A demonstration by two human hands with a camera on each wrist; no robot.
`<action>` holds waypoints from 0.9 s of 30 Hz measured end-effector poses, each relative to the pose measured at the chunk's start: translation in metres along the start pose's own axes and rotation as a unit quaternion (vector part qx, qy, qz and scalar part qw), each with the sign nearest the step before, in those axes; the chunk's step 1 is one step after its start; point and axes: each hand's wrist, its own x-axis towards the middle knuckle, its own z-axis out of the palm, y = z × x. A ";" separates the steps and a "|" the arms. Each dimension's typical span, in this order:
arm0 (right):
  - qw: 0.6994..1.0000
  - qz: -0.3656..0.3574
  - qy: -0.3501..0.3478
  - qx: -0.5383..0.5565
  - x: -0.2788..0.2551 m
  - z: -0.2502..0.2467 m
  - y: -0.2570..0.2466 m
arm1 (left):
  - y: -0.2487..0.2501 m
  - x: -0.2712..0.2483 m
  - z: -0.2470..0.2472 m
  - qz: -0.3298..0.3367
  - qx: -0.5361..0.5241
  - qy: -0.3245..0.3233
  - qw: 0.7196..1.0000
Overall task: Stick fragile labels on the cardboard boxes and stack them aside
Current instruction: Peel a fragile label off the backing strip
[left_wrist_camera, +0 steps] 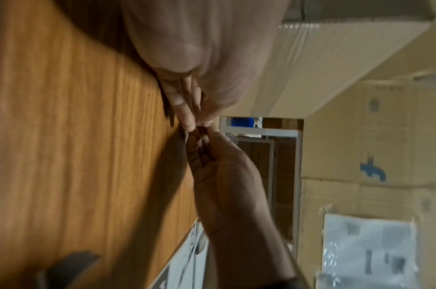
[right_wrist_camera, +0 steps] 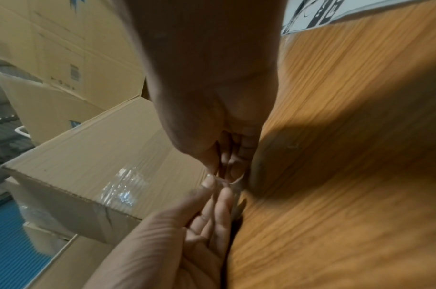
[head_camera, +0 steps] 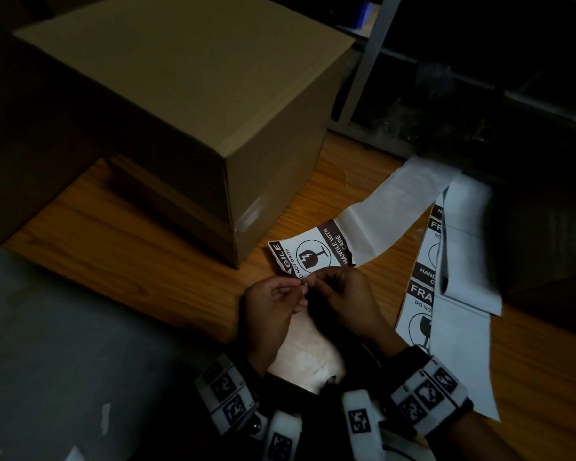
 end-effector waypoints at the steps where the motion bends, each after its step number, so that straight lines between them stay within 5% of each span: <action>1: 1.000 0.003 0.003 0.009 0.000 0.000 0.000 | 0.000 0.000 0.001 0.003 0.005 0.000 1.000; 8: 0.992 0.058 0.021 0.108 -0.003 0.007 -0.004 | 0.000 -0.002 0.003 0.046 0.042 0.005 0.998; 27: 0.992 0.079 0.052 0.089 -0.005 -0.005 -0.031 | -0.003 0.003 0.007 0.137 0.145 0.026 0.980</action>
